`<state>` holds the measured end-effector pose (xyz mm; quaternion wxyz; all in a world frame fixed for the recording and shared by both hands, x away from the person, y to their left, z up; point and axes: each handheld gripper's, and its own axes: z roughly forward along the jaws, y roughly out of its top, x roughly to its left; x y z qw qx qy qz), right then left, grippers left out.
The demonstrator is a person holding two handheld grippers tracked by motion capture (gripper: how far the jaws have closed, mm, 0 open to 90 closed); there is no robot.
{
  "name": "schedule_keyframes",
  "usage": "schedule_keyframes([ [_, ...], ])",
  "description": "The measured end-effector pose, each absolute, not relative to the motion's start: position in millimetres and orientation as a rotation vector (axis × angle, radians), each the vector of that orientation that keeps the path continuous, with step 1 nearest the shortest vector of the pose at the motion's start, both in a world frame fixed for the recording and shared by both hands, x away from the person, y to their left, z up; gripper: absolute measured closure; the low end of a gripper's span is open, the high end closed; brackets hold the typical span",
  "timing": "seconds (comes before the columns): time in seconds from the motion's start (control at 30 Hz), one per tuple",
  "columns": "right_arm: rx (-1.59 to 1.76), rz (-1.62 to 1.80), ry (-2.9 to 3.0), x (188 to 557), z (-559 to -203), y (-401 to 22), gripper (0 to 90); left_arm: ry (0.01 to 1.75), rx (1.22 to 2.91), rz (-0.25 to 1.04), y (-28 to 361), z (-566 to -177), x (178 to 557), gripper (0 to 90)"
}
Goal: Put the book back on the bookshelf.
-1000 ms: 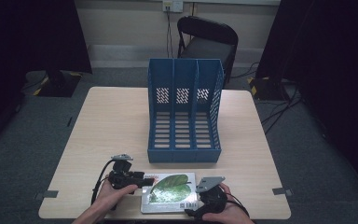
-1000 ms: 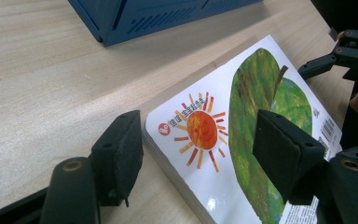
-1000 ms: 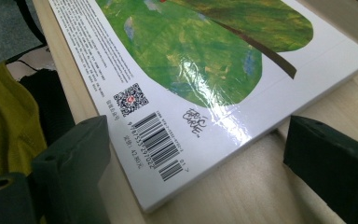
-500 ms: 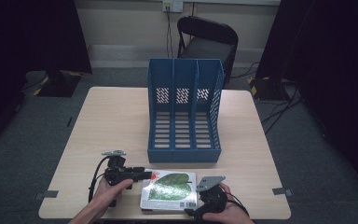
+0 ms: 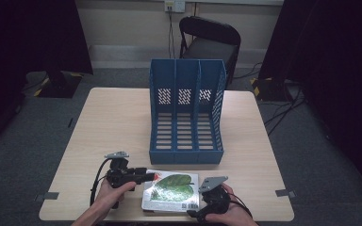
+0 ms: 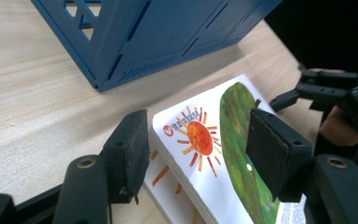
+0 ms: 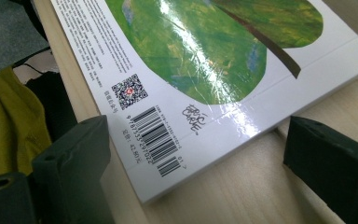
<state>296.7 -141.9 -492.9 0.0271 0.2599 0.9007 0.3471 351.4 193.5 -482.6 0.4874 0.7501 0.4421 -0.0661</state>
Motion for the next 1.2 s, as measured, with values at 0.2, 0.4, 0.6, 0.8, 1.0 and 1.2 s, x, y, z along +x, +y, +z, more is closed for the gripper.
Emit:
schedule_keyframes([
  [0.2,0.801,1.071,2.78,297,-493,-142,7.4,1.03,1.812,-0.208,193,-483,353,44.7],
  [0.4,0.794,1.067,2.778,297,-493,-142,7.5,1.063,1.889,-0.144,190,-487,355,40.2],
  [0.6,0.794,1.067,2.778,297,-493,-142,7.5,1.093,1.944,-0.108,191,-493,360,38.6],
  [0.8,0.786,1.063,2.773,296,-493,-141,7.4,1.074,1.976,-0.117,186,-495,359,45.1],
  [1.0,0.784,1.063,2.774,296,-494,-141,7.4,1.095,1.908,-0.164,194,-493,360,48.3],
  [1.2,0.781,1.061,2.774,296,-494,-141,7.2,1.093,1.904,-0.167,194,-491,359,47.3],
])
